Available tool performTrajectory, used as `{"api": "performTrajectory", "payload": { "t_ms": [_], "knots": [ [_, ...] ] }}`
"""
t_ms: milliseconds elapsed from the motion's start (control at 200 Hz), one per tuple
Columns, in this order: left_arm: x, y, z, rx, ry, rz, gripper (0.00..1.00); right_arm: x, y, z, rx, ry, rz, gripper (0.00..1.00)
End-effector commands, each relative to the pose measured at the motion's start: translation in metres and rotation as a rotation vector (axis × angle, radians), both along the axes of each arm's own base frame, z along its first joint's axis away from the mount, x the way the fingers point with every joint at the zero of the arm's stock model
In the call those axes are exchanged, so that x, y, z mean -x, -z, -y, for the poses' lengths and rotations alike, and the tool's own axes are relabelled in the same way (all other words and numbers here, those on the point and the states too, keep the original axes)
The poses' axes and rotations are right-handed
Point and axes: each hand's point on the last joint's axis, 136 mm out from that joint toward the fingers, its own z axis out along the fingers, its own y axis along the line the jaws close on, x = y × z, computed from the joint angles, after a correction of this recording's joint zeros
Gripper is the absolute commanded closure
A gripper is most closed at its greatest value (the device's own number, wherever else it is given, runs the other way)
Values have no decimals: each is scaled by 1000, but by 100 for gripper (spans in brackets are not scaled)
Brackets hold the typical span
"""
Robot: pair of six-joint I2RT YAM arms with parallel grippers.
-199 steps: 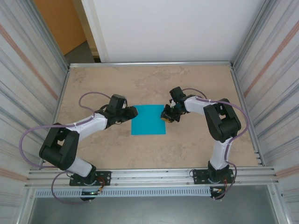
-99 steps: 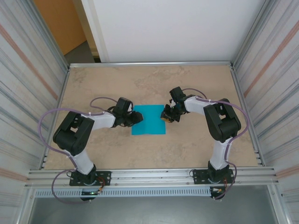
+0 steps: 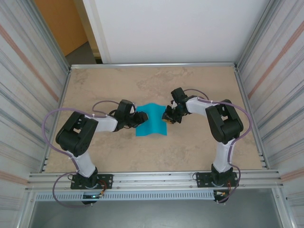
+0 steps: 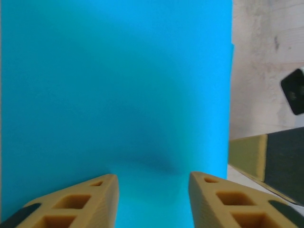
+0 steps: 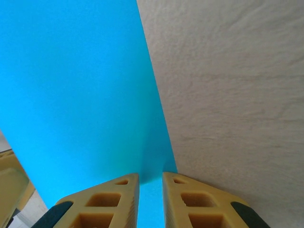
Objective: Fold a paper plane with a square sheet of paper (pick it up from the middle)
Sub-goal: First fold in half a square sheet of paper at the center of the table.
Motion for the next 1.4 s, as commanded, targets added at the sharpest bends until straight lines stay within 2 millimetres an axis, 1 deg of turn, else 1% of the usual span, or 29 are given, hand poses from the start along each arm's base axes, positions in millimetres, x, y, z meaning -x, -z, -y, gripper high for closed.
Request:
{"api": "performTrajectory", "payload": {
  "t_ms": [0, 160, 286, 466, 682, 817, 927, 1052, 1097, 1148, 1218, 1298, 1398],
  "knots": [
    [11, 10, 1, 11, -2, -22, 50, 6, 21, 3, 61, -8, -45, 80],
    [10, -1, 5, 63, 7, 38, 34, 5, 22, -5, 51, -22, -46, 80],
    [11, -4, 8, 74, 24, 45, 28, 6, 23, -13, 41, -41, -47, 81],
    [15, 0, 11, 43, 50, 21, 27, 8, 19, -34, -3, -85, -38, 81],
    [17, 5, 11, -14, 69, -10, 30, 9, 17, -47, -44, -109, -41, 81],
    [17, 9, 11, -39, 76, -31, 34, 8, 14, -51, -67, -116, -42, 81],
    [17, 10, 11, -51, 86, -42, 41, 9, 13, -50, -64, -114, -40, 81],
    [14, 4, 10, -64, 92, -31, 53, 4, 3, -42, -59, -97, -10, 80],
    [13, 1, 10, -64, 95, -22, 57, 2, -6, -38, -59, -87, 14, 78],
    [10, -6, 8, -61, 95, -7, 61, -2, -16, -30, -56, -74, 46, 76],
    [6, -18, 6, -42, 98, 21, 66, -5, -36, -20, -65, -71, 113, 69],
    [3, -38, 5, -3, 108, 63, 71, -9, -56, -4, -69, -48, 186, 58],
    [1, -69, 9, 66, 143, 121, 74, -12, -82, 10, -125, -26, 262, 49]
  ]
}}
